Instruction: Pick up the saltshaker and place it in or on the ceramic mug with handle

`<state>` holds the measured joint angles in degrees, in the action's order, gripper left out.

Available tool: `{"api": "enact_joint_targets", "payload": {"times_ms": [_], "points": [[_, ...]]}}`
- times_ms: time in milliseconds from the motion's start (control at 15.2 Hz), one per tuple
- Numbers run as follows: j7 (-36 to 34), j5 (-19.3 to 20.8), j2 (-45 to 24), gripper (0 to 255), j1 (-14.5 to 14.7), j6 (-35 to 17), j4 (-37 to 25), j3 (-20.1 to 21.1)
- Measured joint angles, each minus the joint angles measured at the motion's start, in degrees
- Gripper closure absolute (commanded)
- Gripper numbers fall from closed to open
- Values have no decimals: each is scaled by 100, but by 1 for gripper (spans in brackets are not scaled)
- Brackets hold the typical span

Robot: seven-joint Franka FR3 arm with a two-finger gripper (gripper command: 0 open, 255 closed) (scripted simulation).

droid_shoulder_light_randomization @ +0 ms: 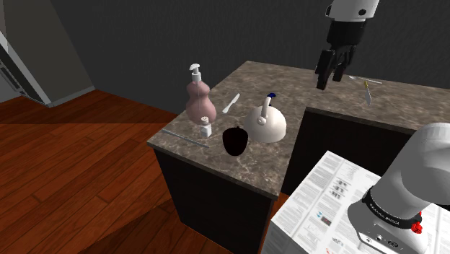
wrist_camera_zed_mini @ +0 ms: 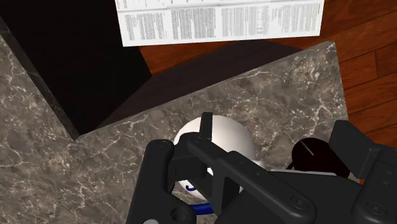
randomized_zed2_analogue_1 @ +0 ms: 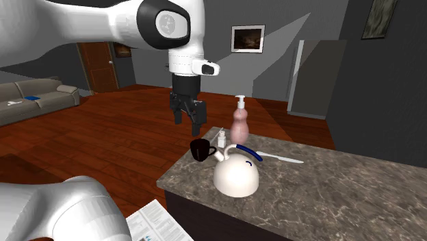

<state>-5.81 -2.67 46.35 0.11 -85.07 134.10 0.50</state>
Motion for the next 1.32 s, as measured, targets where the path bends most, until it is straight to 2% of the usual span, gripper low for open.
{"api": "enact_joint_targets", "payload": {"times_ms": [132, 330, 924, 1320], "points": [[-44, -28, -72, 0, 10, -74, -3, 41], [-220, -127, -433, 0, 44, -498, 29, 208], [-817, -267, -2081, 0, 106, -1782, -457, 729], [-1247, -130, -3413, 0, 111, -2402, -1237, 1013]]}}
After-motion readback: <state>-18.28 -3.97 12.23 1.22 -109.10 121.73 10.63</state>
